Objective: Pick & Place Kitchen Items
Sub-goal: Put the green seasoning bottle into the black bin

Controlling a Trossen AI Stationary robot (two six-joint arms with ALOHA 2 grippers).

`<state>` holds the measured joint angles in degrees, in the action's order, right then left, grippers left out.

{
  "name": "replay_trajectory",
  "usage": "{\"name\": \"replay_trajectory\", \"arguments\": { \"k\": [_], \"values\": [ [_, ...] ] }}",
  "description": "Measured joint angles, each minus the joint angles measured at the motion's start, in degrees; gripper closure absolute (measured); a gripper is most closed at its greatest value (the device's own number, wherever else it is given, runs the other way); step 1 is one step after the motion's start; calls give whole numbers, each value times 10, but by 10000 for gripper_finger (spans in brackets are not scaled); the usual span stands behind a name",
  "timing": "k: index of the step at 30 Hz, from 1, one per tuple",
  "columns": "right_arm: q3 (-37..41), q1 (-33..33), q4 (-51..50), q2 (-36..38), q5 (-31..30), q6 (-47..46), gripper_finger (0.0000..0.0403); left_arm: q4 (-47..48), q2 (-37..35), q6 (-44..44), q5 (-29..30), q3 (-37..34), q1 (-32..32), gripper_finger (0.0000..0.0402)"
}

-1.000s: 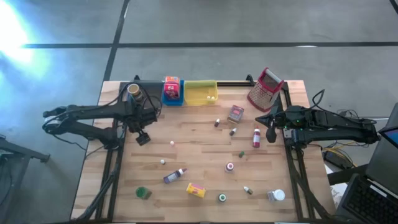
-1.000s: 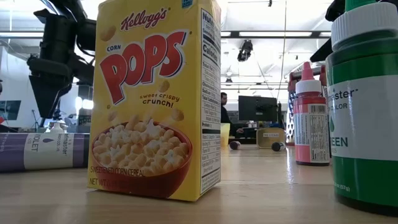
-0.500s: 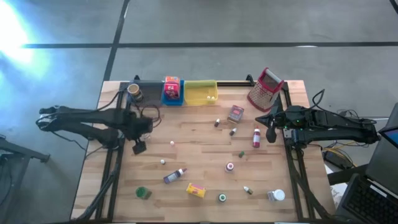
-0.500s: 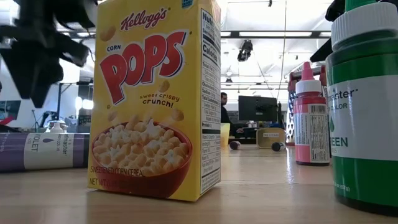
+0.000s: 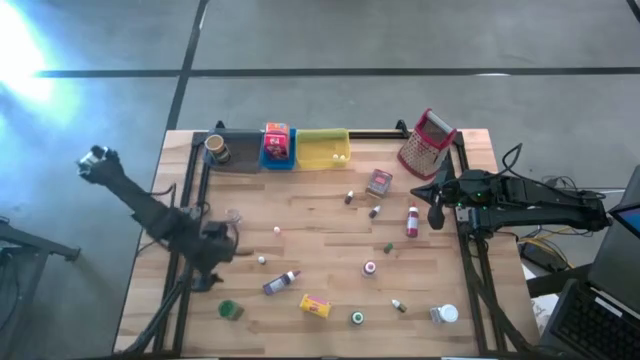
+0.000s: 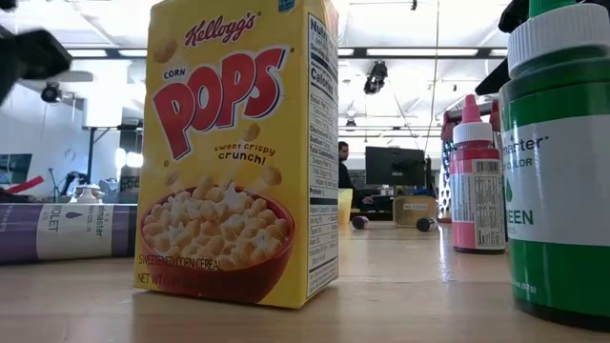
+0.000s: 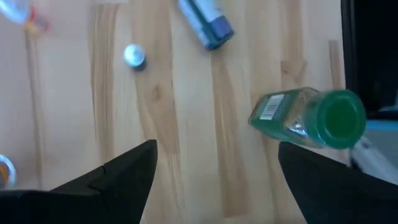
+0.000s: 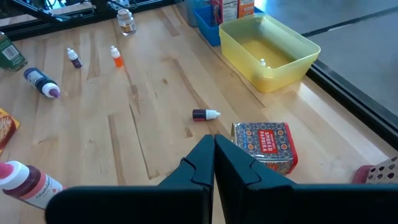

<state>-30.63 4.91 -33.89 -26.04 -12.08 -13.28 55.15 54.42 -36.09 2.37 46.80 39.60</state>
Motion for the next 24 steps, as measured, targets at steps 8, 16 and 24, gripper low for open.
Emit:
{"name": "replay_trajectory", "arguments": {
  "k": [8,16,24],
  "values": [
    [0,0,0,0,0,0,394,-2,47,-41,49,44,95,62],
    [0,0,0,0,0,0,394,-3,118,-34,35,107,114,62],
    [0,0,0,0,0,0,394,-1,206,-43,-8,160,115,62]
  ]
}}
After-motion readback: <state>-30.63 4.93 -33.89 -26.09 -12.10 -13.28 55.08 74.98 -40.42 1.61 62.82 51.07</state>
